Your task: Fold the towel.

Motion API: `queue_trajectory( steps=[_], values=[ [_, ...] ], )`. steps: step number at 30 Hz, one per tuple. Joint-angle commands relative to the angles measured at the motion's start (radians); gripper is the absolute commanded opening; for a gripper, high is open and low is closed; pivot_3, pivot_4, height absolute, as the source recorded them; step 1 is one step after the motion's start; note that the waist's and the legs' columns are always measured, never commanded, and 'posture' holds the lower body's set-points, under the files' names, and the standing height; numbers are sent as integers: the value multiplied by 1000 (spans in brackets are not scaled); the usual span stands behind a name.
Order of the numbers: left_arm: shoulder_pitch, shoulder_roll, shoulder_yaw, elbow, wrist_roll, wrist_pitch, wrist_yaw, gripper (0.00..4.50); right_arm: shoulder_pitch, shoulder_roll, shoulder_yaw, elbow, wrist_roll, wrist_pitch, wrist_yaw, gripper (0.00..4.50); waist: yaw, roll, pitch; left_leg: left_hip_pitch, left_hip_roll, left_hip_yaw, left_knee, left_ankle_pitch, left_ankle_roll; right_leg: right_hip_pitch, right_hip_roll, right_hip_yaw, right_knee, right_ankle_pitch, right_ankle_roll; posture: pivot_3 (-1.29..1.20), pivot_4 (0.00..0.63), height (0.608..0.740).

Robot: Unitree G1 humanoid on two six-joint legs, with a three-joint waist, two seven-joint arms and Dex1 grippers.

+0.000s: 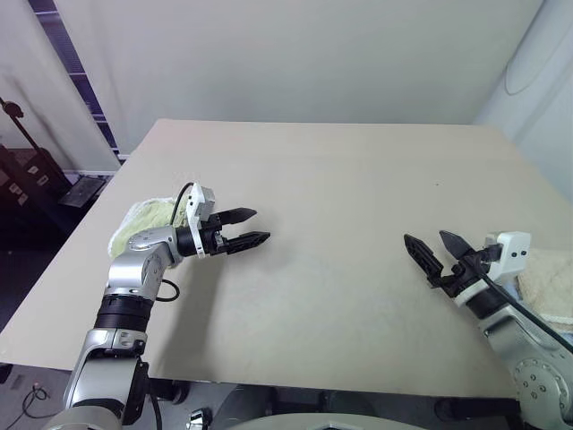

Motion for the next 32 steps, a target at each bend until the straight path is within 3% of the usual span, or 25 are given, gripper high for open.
queue_trajectory(
  steps=[1,11,19,24,32],
  values=[
    [-27,3,1,-36,-18,11,-13,4500,16,11,-38,-55,20,-16,-11,4470,0,0,0,0,0,0,0,0,0,0,0,0,0,0,0,0,0,731],
    [-50,-29,-42,-27,-4,17,-40,4500,99,-13,-204,-105,137,-8,-15,4470,0,1,-1,0,0,0,0,0,0,1,0,0,0,0,0,0,0,731],
    [-74,-3,-32,-1,-18,39,-101,4500,153,-41,-176,-201,157,4,2,4470,-1,2,-1,0,0,0,0,0,0,3,0,0,0,-2,-3,0,0,731],
    [-75,9,-1,32,-1,-2,-74,4500,76,-71,-127,-155,168,7,34,4470,-1,1,-1,1,0,0,1,0,0,3,0,0,-1,-1,-4,0,0,731],
    [2,23,30,-96,-45,54,-26,4500,-44,-120,-62,-24,117,18,95,4470,0,1,-2,0,0,0,0,0,1,3,0,0,-2,0,-1,0,0,731]
  ],
)
